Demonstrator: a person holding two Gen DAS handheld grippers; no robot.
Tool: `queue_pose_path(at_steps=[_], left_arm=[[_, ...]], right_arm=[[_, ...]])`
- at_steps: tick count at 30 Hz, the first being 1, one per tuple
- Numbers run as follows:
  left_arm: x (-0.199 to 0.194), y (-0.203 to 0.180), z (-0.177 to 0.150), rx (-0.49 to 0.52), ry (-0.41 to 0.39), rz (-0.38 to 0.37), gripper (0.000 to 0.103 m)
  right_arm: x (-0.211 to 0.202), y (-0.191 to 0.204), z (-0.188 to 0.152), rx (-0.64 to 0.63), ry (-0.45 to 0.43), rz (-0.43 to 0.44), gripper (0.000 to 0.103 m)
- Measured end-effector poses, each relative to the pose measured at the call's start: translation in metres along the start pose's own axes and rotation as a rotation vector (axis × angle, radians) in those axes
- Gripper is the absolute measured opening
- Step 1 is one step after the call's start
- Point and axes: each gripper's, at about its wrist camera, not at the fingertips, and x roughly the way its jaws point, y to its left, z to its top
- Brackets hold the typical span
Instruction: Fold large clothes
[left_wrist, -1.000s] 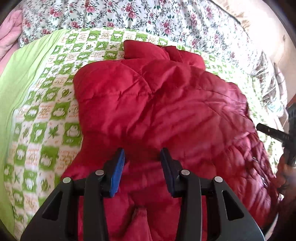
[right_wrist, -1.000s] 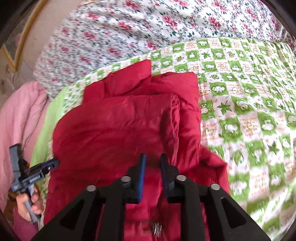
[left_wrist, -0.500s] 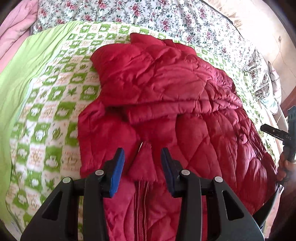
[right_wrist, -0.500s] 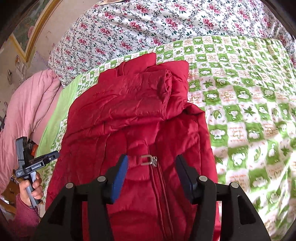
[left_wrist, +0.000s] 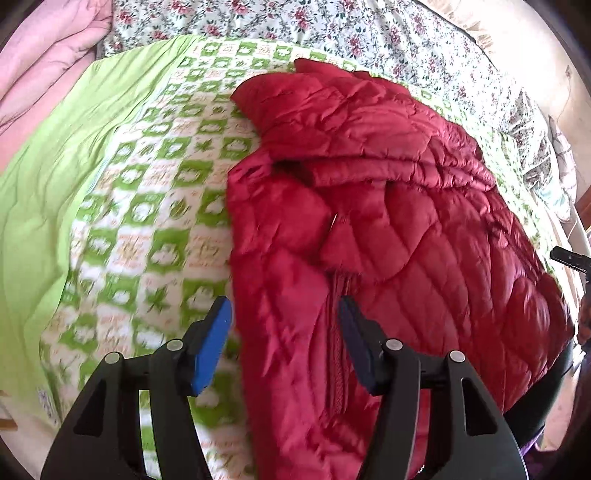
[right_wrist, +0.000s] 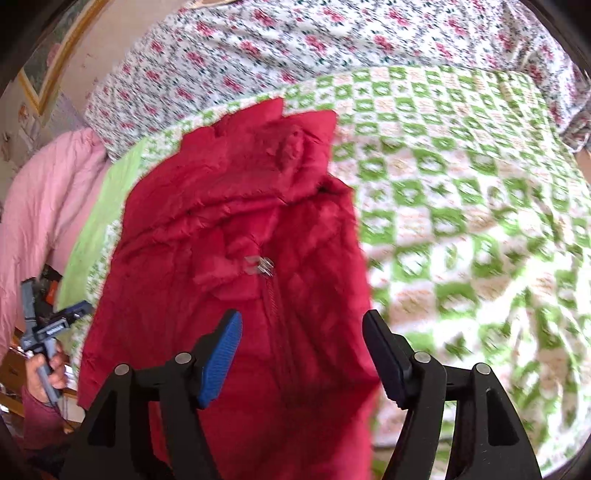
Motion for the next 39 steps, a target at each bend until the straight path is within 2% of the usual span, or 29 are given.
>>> queue_pose_path(at_steps=[2,9,13,16,21,23,25,31,32,37,39], left_arm=[[-0.001,0.003,-0.009,-0.001,0.021,0.013,0.064],[-0.002,0.012,-0.036,-0.004,0.091,0.040,0.065],[-0.007,0.011,-0.049,0.001,0.131,-0.015,0.065],[-0.012,0.002,-0.056,0.033,0.142,-0.047,0.071],[-0.008,-0.011,-0.067,0.018,0.200,-0.173,0.071],[-0.007,-0.017,-0.074,0.024,0.207,-0.186,0.071],[-0.008,-0.021,-0.078,0.040,0.206,-0.190,0.071],[-0.004,-0.028,-0.083,0.062,0.207,-0.209,0.070],[-0.004,-0.029,-0.084,0.072,0.208,-0.209,0.070],[-0.002,-0.030,-0.086,0.069,0.203,-0.230,0.052],[-0.001,-0.030,-0.085,0.060,0.198,-0.232,0.041]], right_arm=[[-0.001,-0.004,-0.009,-0.004,0.032,-0.019,0.073],[0.005,-0.008,-0.038,-0.044,0.153,-0.053,0.074],[0.008,-0.009,-0.054,-0.038,0.204,0.003,0.073],[0.006,-0.006,-0.063,-0.047,0.210,0.050,0.073],[0.005,-0.001,-0.073,-0.068,0.207,0.082,0.058],[0.003,-0.003,-0.075,-0.062,0.206,0.098,0.051],[0.001,-0.006,-0.077,-0.061,0.207,0.115,0.049],[0.004,-0.009,-0.079,-0.069,0.214,0.138,0.051],[0.006,-0.008,-0.079,-0.077,0.215,0.134,0.051],[0.006,-0.003,-0.081,-0.102,0.212,0.123,0.051],[0.006,-0.005,-0.081,-0.104,0.211,0.132,0.051]])
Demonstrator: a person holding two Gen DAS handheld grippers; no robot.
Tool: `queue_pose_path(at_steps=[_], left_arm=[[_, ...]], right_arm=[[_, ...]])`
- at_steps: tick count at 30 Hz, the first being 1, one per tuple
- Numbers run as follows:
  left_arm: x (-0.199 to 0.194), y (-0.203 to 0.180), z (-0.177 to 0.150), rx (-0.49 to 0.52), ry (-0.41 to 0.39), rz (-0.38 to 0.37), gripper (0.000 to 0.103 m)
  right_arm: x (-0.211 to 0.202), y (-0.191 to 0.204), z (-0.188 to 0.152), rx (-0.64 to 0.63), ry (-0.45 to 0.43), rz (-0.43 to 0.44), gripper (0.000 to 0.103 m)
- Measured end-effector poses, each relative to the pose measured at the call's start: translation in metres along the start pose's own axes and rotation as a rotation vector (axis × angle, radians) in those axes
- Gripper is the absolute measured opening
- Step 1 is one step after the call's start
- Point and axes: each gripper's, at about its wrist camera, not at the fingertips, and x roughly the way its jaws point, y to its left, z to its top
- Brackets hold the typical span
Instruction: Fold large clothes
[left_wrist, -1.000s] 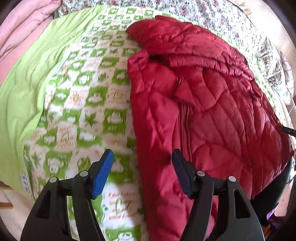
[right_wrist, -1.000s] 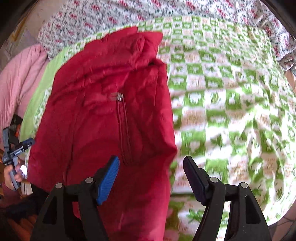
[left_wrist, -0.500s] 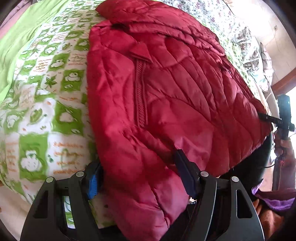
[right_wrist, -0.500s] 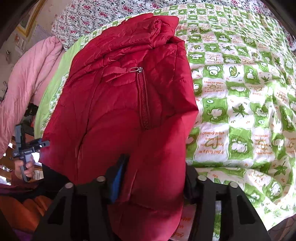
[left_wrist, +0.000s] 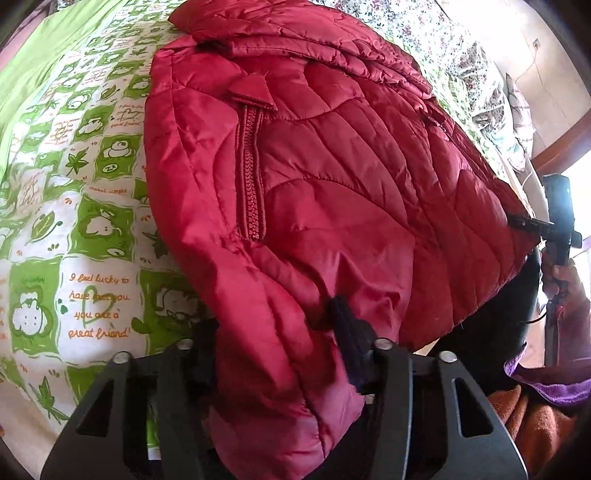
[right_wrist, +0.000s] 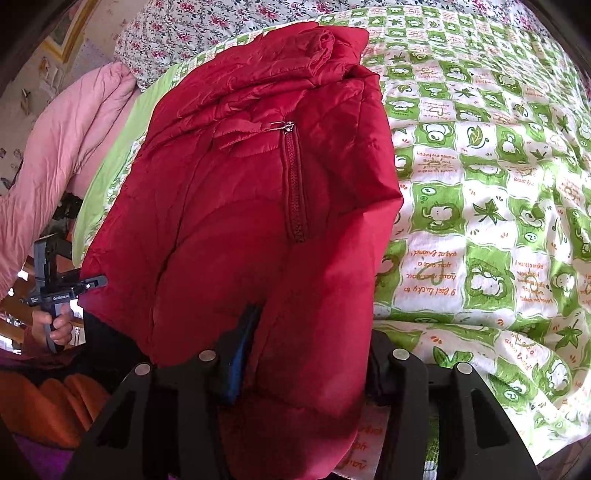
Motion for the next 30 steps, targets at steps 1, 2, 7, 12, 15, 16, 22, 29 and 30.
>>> queue_pose_path(at_steps=[1,2,7,12,15,16,22,29,30], left_arm=[[-0.001,0.001,0.000,-0.003,-0.003,-0.004,0.036],[-0.002,0.002,0.000,-0.006,-0.008,-0.014,0.028],[-0.023,-0.001,0.000,0.009,-0.087,-0.050,0.015],[-0.053,-0.005,0.006,0.022,-0.198,-0.094,0.013],[-0.070,-0.003,0.013,0.002,-0.268,-0.110,0.013],[-0.077,-0.004,0.017,0.003,-0.295,-0.112,0.013],[-0.101,-0.010,0.039,0.013,-0.411,-0.130,0.013],[-0.118,0.010,0.072,-0.054,-0.517,-0.185,0.013],[-0.120,0.011,0.079,-0.058,-0.531,-0.183,0.013]], right_arm=[[0.000,-0.001,0.000,-0.003,-0.001,0.003,0.050],[0.000,-0.001,-0.001,-0.007,-0.003,0.004,0.049],[-0.007,0.008,-0.004,-0.027,-0.031,0.073,0.024],[-0.027,0.010,0.000,-0.006,-0.125,0.188,0.021],[-0.039,0.011,0.005,0.000,-0.178,0.230,0.020],[-0.043,0.014,0.007,-0.008,-0.197,0.235,0.020],[-0.064,0.028,0.029,-0.020,-0.310,0.287,0.019],[-0.079,0.029,0.064,0.011,-0.453,0.346,0.018],[-0.080,0.030,0.071,0.015,-0.470,0.349,0.018]])
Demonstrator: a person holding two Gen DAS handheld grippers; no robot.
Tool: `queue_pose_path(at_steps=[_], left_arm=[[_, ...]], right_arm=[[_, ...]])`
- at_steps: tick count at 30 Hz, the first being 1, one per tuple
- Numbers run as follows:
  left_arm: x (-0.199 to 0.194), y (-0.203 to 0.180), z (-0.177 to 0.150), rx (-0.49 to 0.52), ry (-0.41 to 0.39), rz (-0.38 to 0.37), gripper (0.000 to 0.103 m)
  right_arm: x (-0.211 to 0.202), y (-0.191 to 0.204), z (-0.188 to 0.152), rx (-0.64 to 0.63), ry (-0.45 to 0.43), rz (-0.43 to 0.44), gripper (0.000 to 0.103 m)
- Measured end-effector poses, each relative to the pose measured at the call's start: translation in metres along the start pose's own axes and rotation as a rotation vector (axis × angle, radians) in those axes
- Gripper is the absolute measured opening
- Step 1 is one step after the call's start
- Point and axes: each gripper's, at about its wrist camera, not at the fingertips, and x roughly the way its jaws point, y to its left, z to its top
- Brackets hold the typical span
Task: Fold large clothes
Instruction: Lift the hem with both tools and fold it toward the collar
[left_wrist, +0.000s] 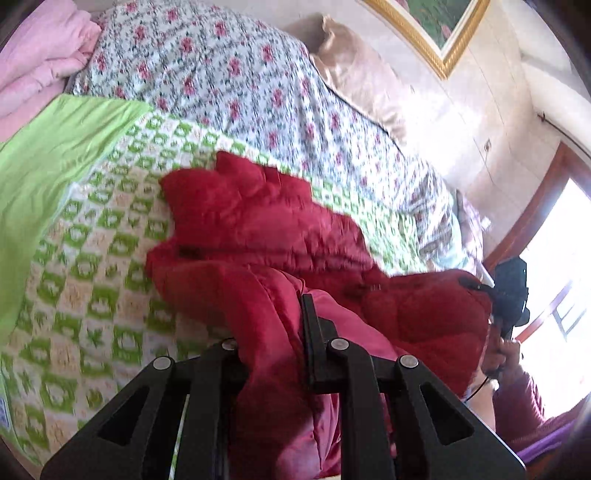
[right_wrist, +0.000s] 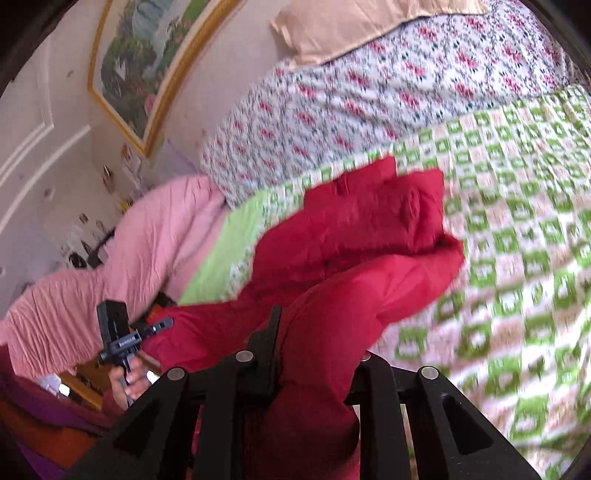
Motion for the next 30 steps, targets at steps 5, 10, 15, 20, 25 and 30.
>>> queue_pose_path(at_steps=[5,10,15,20,25,30], left_arm=[[0.011,0.009,0.031,-0.020,-0.062,0.012,0.013],[0.036,0.017,0.069,-0.035,-0.083,0.020,0.013],[0.065,0.039,0.098,-0.122,-0.073,-0.016,0.013],[0.095,0.057,0.118,-0.155,-0.059,-0.008,0.013],[0.127,0.083,0.129,-0.212,-0.041,0.026,0.013],[0.157,0.102,0.134,-0.243,-0.021,0.070,0.013]], right_arm=[[0.014,-0.009,0.034,0.037,-0.080,0.001,0.018],[0.036,-0.027,0.072,0.080,-0.123,-0.013,0.018],[0.064,-0.045,0.101,0.132,-0.137,-0.034,0.019],[0.097,-0.069,0.128,0.185,-0.136,-0.060,0.020],[0.126,-0.095,0.144,0.235,-0.125,-0.094,0.021],[0.152,-0.121,0.154,0.297,-0.116,-0.102,0.022]])
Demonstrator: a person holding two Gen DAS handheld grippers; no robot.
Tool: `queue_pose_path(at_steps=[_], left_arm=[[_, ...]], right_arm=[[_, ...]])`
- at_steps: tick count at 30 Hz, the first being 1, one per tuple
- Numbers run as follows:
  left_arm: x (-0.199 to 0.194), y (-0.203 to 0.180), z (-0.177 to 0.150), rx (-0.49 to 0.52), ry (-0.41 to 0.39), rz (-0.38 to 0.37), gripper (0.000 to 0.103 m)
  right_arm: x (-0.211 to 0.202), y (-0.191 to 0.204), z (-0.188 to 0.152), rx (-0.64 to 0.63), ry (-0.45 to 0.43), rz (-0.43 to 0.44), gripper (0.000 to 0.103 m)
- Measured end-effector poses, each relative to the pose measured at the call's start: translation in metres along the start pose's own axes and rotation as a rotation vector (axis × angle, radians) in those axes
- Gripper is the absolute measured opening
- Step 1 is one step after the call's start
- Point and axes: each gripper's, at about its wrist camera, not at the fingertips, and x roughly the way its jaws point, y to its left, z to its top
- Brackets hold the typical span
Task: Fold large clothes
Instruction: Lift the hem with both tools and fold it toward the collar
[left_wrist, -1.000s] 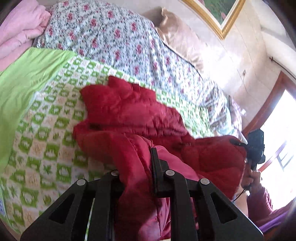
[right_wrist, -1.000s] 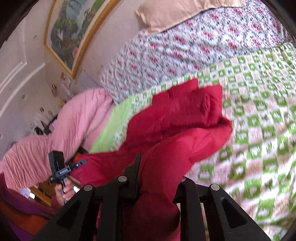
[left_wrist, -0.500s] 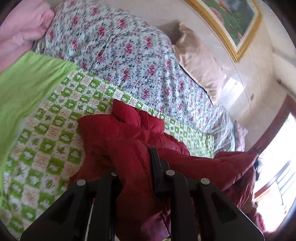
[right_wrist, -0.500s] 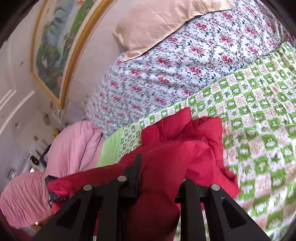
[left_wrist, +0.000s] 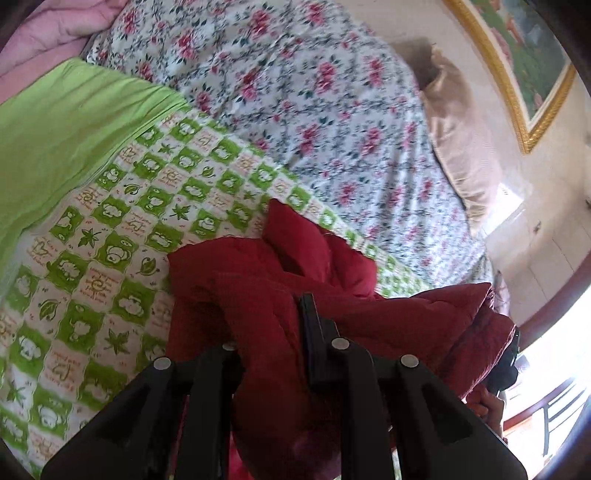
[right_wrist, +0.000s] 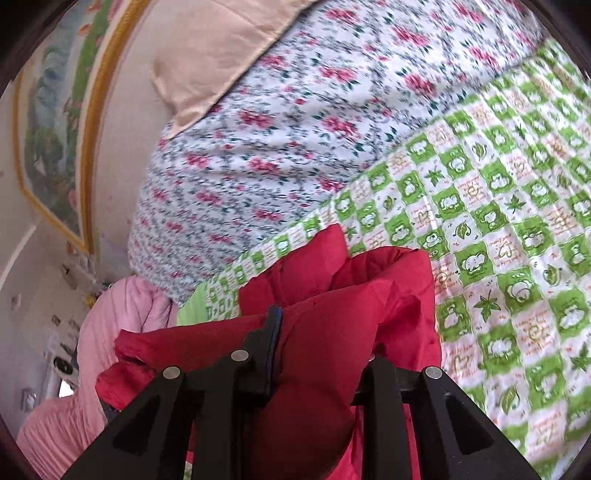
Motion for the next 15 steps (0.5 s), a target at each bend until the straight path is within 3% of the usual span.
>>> queue_pose_path(at_steps=[7,15], left_arm=[[0.039,0.011,0.011,0.006,0.039,0.045,0.014],[0.058,0.029,0.020,-0.016,0.076,-0.005,0.017]], right_arm=[[0.041,-0.023,0.012,0.051,0.024,-0.044,0.023],[0.066,-0.045,0.017,0.110,0.040,-0.028,0.023]])
